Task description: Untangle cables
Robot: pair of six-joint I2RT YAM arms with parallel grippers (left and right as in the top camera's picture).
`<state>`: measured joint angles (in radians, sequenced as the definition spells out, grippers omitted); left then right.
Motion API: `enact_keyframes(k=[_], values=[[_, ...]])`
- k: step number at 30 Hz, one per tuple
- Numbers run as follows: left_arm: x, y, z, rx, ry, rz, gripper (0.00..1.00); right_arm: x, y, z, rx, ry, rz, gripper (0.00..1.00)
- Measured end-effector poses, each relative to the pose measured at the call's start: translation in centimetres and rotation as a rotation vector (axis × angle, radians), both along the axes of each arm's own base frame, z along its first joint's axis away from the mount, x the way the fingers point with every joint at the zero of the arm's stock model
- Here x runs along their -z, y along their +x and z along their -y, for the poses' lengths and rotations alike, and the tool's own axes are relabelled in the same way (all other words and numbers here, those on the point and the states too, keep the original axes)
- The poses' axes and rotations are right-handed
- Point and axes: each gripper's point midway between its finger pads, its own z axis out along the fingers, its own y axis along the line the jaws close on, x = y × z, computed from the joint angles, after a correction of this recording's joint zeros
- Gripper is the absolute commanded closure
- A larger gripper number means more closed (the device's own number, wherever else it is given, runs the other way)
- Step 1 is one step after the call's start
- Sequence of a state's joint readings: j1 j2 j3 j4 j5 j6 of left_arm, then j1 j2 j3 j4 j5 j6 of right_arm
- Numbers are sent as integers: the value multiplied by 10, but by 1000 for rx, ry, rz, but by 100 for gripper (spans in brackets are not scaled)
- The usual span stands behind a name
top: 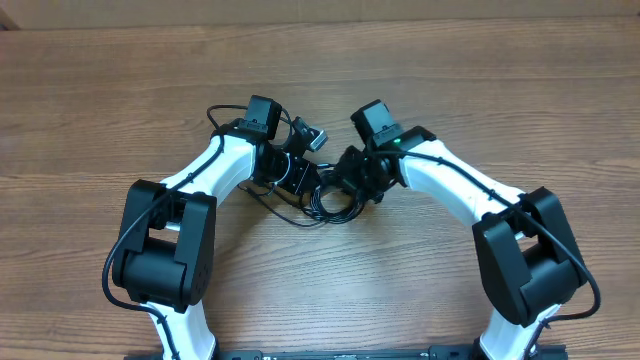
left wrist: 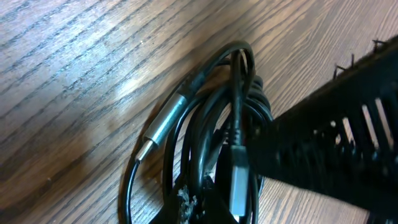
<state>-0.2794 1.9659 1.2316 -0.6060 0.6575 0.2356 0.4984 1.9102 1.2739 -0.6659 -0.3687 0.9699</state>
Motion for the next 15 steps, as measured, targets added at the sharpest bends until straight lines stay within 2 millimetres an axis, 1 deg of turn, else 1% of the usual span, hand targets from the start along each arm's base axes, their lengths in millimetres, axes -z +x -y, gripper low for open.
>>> enact_keyframes(k=[11, 15], values=[[2, 1, -2, -3, 15, 4, 96, -3, 20, -2, 148, -2, 33, 70], [1, 1, -2, -3, 14, 3, 96, -1, 12, -8, 138, -20, 26, 71]])
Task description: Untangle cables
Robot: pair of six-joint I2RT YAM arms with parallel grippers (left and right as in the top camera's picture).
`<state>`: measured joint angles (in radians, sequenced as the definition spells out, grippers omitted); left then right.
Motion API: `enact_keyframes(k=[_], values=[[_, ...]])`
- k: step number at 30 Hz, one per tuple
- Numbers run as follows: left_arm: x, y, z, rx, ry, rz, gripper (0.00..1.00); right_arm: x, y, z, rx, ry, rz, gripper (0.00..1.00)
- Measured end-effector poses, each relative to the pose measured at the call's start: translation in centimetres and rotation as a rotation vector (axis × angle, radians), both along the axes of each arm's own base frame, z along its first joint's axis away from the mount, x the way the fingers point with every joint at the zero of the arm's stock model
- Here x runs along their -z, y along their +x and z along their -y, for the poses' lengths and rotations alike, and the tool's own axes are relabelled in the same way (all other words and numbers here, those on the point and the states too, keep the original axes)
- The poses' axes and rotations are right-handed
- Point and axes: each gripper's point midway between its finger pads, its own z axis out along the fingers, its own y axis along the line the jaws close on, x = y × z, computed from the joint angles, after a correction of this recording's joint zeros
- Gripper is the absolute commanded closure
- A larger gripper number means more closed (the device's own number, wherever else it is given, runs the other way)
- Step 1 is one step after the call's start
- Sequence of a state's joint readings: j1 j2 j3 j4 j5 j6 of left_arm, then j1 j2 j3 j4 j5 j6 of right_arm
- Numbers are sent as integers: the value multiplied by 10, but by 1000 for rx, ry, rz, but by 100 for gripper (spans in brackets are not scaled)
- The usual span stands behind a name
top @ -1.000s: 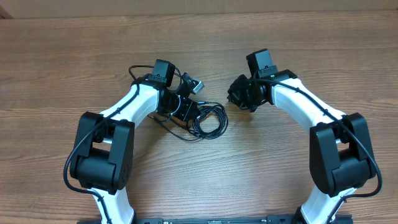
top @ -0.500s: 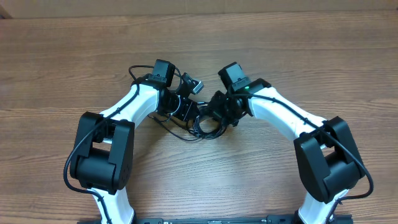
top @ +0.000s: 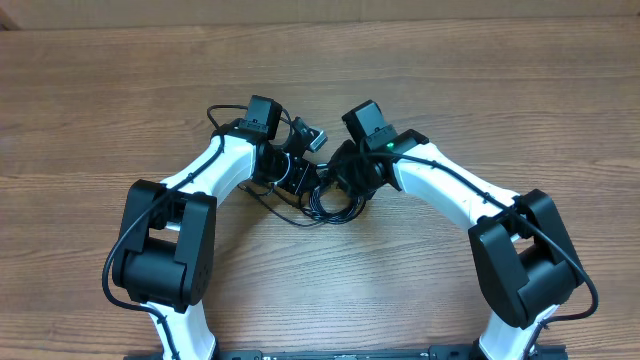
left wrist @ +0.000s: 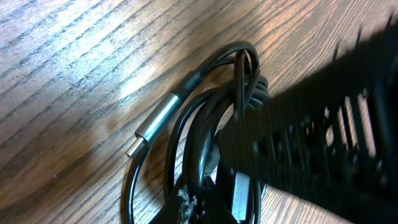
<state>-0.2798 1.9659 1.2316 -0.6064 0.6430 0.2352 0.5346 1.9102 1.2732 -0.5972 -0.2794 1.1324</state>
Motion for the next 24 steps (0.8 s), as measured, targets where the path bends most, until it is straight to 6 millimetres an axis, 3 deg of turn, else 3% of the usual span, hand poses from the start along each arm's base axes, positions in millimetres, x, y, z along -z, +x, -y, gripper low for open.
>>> enact_keyframes(k=[14, 18, 24], values=[[0, 0, 0, 0, 1, 0, 96, 2, 1, -8, 34, -58, 54, 80], [0, -1, 0, 0, 1, -3, 96, 3, -1, -12, 32, -91, 78, 96], [0, 0, 0, 0, 0, -1, 96, 4, 1, -8, 52, -102, 79, 96]])
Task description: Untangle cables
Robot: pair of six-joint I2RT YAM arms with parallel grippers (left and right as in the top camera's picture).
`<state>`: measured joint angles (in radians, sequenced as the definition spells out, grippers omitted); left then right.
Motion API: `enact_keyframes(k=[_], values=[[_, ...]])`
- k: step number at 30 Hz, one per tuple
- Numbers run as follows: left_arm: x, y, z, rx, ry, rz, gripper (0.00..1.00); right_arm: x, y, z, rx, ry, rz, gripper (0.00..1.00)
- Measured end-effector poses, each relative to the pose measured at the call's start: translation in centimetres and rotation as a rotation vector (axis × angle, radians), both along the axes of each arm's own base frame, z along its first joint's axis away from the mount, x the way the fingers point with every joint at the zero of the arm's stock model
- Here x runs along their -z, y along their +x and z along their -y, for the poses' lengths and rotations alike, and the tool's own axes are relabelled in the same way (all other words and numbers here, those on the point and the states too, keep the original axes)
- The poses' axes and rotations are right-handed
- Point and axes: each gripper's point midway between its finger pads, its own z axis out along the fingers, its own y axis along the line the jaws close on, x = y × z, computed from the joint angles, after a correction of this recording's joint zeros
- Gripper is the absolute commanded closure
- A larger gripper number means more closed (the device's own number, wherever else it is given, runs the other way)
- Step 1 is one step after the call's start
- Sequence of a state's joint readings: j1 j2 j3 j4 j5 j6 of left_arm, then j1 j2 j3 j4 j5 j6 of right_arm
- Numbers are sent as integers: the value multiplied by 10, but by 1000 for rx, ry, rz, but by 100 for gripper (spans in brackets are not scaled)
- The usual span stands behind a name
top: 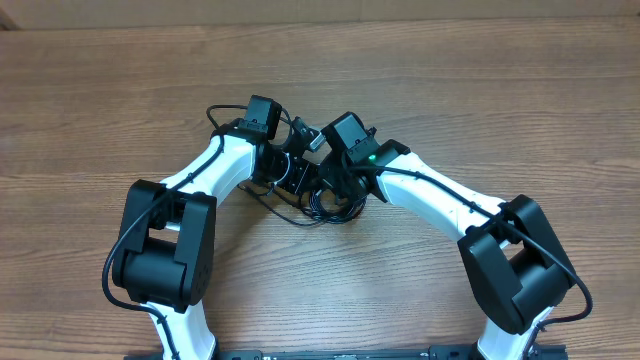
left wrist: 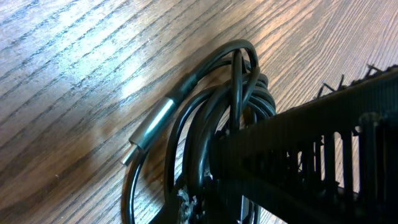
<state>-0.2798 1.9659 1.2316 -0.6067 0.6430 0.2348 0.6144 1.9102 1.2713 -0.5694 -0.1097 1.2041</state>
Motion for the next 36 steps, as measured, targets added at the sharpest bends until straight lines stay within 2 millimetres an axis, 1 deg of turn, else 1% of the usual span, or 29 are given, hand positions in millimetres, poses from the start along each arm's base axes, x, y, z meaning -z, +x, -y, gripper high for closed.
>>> enact_keyframes(k=[4, 7, 11, 16, 22, 23, 25, 26, 27, 28, 30, 32, 36], values=[[0, 0, 0, 0, 0, 0, 96, -5, 8, 9, 7, 64, -29, 96], [0, 0, 0, 0, -1, 1, 96, -15, 22, 24, 21, 132, -33, 96], [-2, -1, 2, 5, -16, -2, 96, -20, 35, 39, 50, 169, -22, 96], [-9, -6, 9, 36, -73, -14, 96, -19, 44, 51, 91, 133, 5, 96], [-19, -17, 19, 98, -164, -27, 96, -15, 54, 68, 211, 61, 30, 96], [-21, -18, 21, 103, -177, -27, 96, -14, 55, 70, 221, 55, 32, 93], [-24, -19, 23, 114, -197, -25, 96, -14, 55, 71, 233, 40, 37, 80], [-24, -19, 23, 117, -201, -24, 96, -13, 54, 71, 236, 26, 41, 78], [-25, -20, 24, 120, -205, -24, 96, -13, 54, 72, 241, 19, 42, 73], [-25, -21, 24, 125, -210, -25, 96, -11, 54, 74, 243, -8, 50, 70], [-26, -21, 25, 127, -216, -24, 96, -11, 54, 77, 221, -33, 64, 71], [-26, -20, 25, 128, -217, -21, 96, -11, 54, 78, 186, -48, 77, 75], [-27, -17, 26, 131, -224, -3, 96, -17, 53, 74, 46, -16, 92, 75]])
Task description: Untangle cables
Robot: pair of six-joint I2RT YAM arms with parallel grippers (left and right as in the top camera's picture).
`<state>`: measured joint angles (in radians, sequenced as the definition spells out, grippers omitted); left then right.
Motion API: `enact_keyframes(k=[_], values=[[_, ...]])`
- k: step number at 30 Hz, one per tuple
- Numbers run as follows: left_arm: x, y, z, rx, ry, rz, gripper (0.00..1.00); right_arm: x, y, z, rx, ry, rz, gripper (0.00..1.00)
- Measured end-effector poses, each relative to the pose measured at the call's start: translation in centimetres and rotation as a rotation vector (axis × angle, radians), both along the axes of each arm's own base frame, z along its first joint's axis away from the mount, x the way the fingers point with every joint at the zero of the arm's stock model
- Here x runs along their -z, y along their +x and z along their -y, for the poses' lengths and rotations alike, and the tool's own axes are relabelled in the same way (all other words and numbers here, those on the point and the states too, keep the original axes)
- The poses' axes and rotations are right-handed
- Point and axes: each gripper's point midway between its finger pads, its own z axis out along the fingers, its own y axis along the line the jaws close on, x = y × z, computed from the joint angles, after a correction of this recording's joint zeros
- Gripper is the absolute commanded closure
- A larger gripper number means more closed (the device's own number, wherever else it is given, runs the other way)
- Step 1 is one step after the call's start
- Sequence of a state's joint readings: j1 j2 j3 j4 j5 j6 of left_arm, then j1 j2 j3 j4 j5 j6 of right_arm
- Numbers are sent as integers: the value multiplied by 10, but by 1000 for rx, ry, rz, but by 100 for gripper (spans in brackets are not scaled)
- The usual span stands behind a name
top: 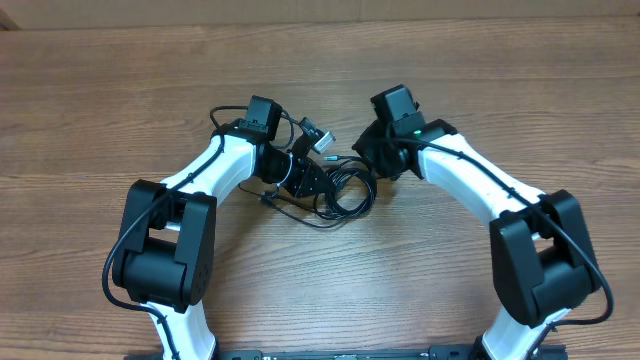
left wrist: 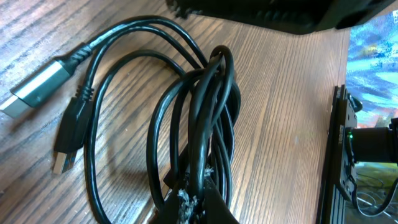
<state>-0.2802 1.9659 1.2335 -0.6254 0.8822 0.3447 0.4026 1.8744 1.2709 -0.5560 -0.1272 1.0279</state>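
Note:
A bundle of black cables [left wrist: 199, 118] lies coiled on the wooden table [top: 120, 90]. A silver plug [left wrist: 34, 93] and a smaller dark plug [left wrist: 65, 152] stick out of it on the left of the left wrist view. My left gripper [left wrist: 193, 202] is shut on several strands at the coil's near end. In the overhead view the coil [top: 345, 190] sits between the arms, with the left gripper [top: 305, 180] at its left side. My right gripper [top: 368, 152] hovers just beyond the coil's far right. Its jaws are hidden under the wrist.
A thin loop of cable [top: 290, 212] trails from the coil toward the front left. The right arm's dark body [left wrist: 261, 12] fills the top of the left wrist view. The table's edge and a rack [left wrist: 348, 155] show at the right.
The right gripper, which sat over the coil, now stands back to its far right. The coil has loosened and spread, and both plugs now lie free to one side.
The left gripper held the tight coil throughout. The right gripper stood just right of the coil, then closer, then over it and filling the left wrist view. Now it is drawn back and the coil is looser, with a second plug exposed.

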Motion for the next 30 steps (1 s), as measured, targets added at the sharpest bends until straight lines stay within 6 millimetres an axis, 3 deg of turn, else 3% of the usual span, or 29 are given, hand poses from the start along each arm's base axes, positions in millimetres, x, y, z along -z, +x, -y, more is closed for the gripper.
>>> enact_keyframes(k=[4, 5, 8, 13, 17, 21, 30], values=[[0, 1, 0, 0, -2, 5, 96, -29, -2, 4, -88, 93, 28, 74], [0, 1, 0, 0, -2, 5, 96, -45, -5, 8, -105, 131, 37, 74], [0, 2, 1, 0, -3, 8, 96, -60, -20, 14, -123, 161, 3, 76], [-1, 5, 1, -8, -8, 17, 96, -53, -41, 6, -151, 165, -68, 79], [-1, 5, 2, -23, -7, 0, 96, -36, -55, -8, -127, 127, -102, 79], [-1, 5, 2, -31, -6, -10, 96, -31, -58, -20, -117, 108, -86, 82], [-1, 5, 2, -35, -5, -15, 96, -27, -52, -15, 13, -13, -34, 85]])
